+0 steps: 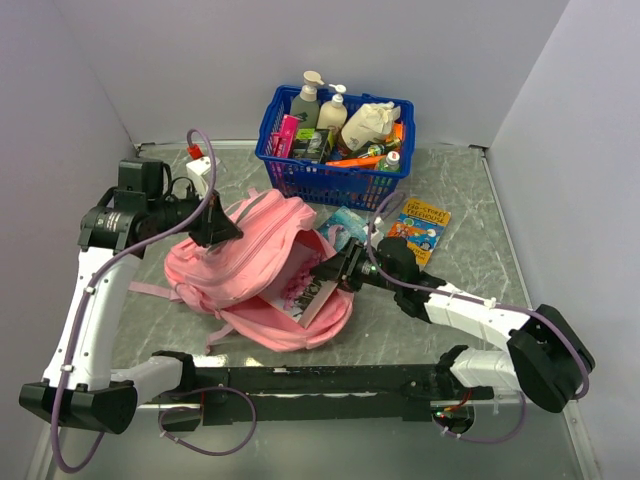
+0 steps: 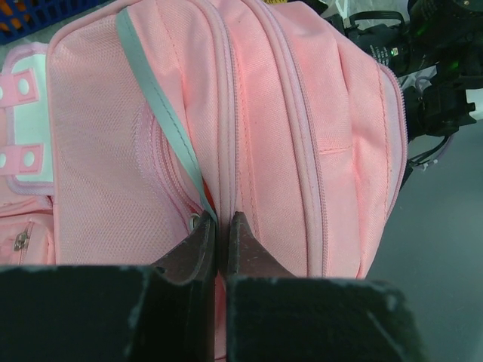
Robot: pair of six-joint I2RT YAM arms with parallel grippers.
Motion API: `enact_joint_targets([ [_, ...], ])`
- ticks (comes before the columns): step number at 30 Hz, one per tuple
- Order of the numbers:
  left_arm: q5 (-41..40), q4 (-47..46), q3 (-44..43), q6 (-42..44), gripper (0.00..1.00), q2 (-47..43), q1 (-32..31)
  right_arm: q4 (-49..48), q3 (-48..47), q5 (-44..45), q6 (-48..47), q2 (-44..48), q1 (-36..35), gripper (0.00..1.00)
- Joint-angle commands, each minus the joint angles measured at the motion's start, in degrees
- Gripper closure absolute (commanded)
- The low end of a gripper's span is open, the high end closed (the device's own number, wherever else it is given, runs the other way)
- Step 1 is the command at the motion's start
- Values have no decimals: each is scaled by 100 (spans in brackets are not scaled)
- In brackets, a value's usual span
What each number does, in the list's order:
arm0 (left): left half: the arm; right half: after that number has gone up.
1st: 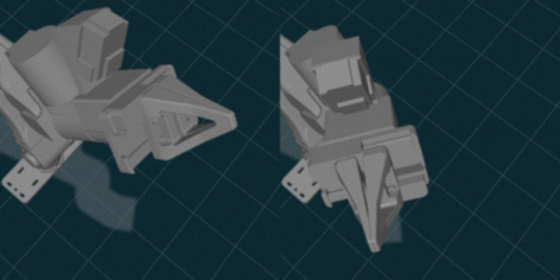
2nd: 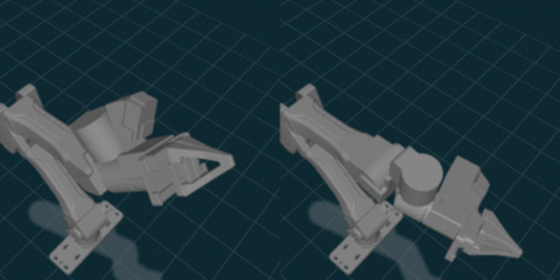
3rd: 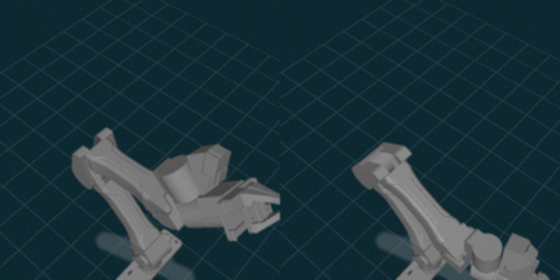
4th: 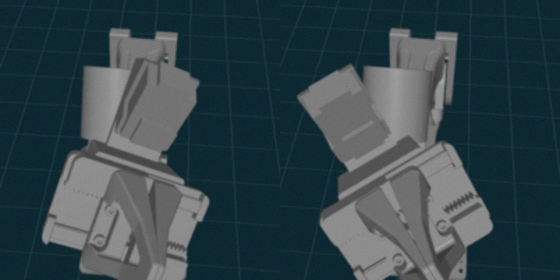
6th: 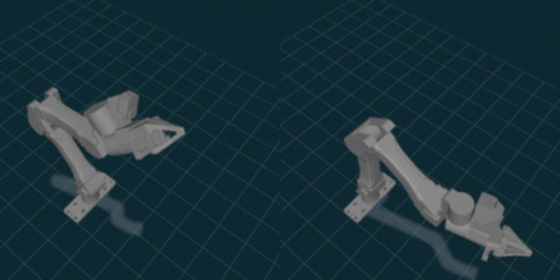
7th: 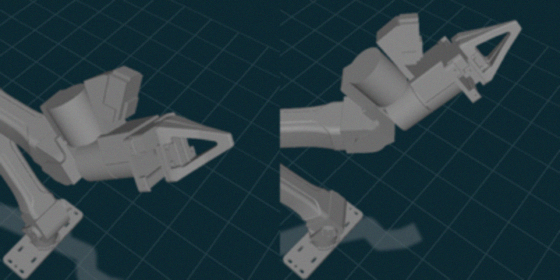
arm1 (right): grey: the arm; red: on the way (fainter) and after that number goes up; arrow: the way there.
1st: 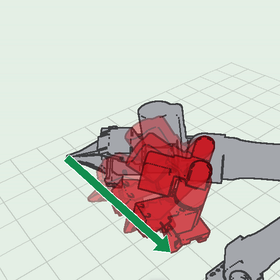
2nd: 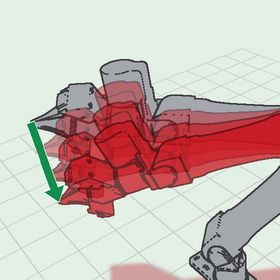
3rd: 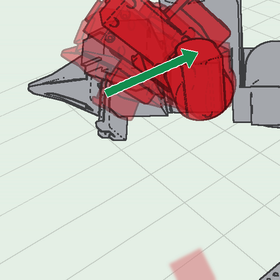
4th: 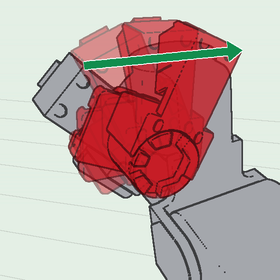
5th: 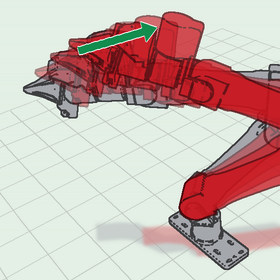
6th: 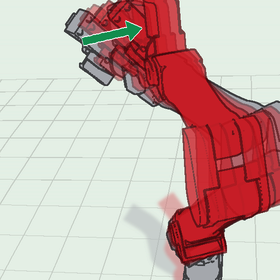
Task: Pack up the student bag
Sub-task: Place the book in the student bag.
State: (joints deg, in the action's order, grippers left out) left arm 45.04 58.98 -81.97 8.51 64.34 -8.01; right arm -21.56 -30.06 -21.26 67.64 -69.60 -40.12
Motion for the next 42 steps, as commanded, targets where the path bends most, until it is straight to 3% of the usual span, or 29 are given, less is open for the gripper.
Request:
enact_joint_targets([
  [1,568,-1187,-152,150,99,-316,-25,-154,264,-88,4,140,118,79],
  [3,594,-1161,-117,194,99,-334,-25,-269,334,-203,22,131,136,88],
  [9,506,-1284,400,300,99,-457,-25,-225,527,-405,126,622,320,86],
  [14,348,-1345,683,458,99,-527,-25,-989,888,-529,575,1106,724,81],
  [21,330,-1249,472,529,99,-510,-25,-2518,1222,-739,1436,703,865,81],
  [28,471,-1345,393,388,99,-536,-25,-2423,723,-626,1437,404,646,82],
  [34,1076,-1960,226,-551,99,-308,-34,-1782,-112,-213,1033,36,5,82],
  [37,1086,-2021,-37,-640,99,-255,-34,-1562,-175,322,1024,87,-258,83],
  [42,1227,-2101,-64,-764,99,-237,-34,-325,-867,1176,743,-132,-532,83],
])
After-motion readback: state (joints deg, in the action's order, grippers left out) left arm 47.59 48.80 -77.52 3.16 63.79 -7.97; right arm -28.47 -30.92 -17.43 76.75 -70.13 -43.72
